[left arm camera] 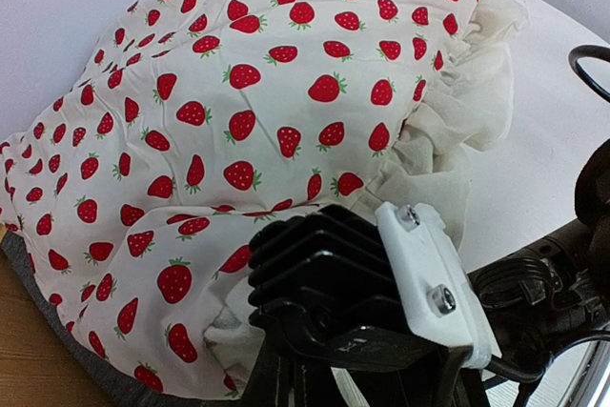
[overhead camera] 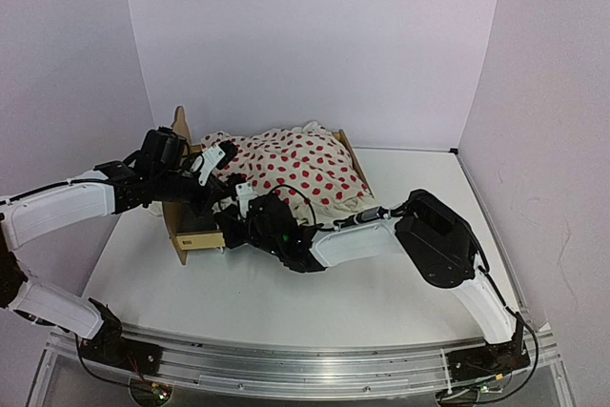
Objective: Set up the pet bed
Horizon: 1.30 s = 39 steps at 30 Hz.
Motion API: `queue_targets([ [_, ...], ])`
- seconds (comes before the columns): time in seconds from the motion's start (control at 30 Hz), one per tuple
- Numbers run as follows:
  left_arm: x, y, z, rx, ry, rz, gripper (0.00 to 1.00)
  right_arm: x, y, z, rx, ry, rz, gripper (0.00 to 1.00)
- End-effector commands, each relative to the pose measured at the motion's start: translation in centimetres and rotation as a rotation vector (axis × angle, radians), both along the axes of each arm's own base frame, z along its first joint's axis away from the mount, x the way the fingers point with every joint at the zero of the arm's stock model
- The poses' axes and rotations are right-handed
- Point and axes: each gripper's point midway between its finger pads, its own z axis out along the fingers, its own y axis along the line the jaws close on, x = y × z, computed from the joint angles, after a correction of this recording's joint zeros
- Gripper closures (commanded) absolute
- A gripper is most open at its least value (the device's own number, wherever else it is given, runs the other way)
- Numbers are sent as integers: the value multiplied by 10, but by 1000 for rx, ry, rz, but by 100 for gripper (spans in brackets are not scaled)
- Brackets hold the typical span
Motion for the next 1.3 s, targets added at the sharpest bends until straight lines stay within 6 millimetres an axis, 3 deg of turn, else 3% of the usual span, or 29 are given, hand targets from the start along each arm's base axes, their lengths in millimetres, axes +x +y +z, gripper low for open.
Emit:
queue_targets([
  [0.0,3,-7,17,-50,-38,-9,100,-2,3,-16,-48,4,8,93],
  [0.2,1,-7,13,-38,-29,-18,99,-7,2,1,-44,-26,38,100],
  [0.27,-3,-5,8,-20,-23,-35,85,-10,4,13,-26,-31,61,100],
  [0.4,-15,-1,8,17,-10,-74,35,-11,4,22,12,5,87,100],
  [0.6,-51,12,42,-18,-51,-156,2,4,-7,23,56,85,89,100],
  [0.7,-69,18,60,-83,-39,-192,0,11,-12,22,84,145,96,100],
  [0.8,-87,25,55,-74,15,-254,3,9,-14,29,103,174,133,100],
  [0.93,-99,33,3,36,91,-306,38,5,-18,46,96,171,152,100],
  [1.0,-95,38,-25,102,136,-291,55,1,-19,51,92,186,168,100],
  [1.07,-86,38,-38,131,144,-272,63,-1,-20,53,88,214,171,100],
  [1.17,-72,34,-50,137,129,-254,64,-1,-22,49,69,265,152,100],
  [1.27,-48,31,-56,136,111,-175,56,-1,-22,46,51,311,139,100],
])
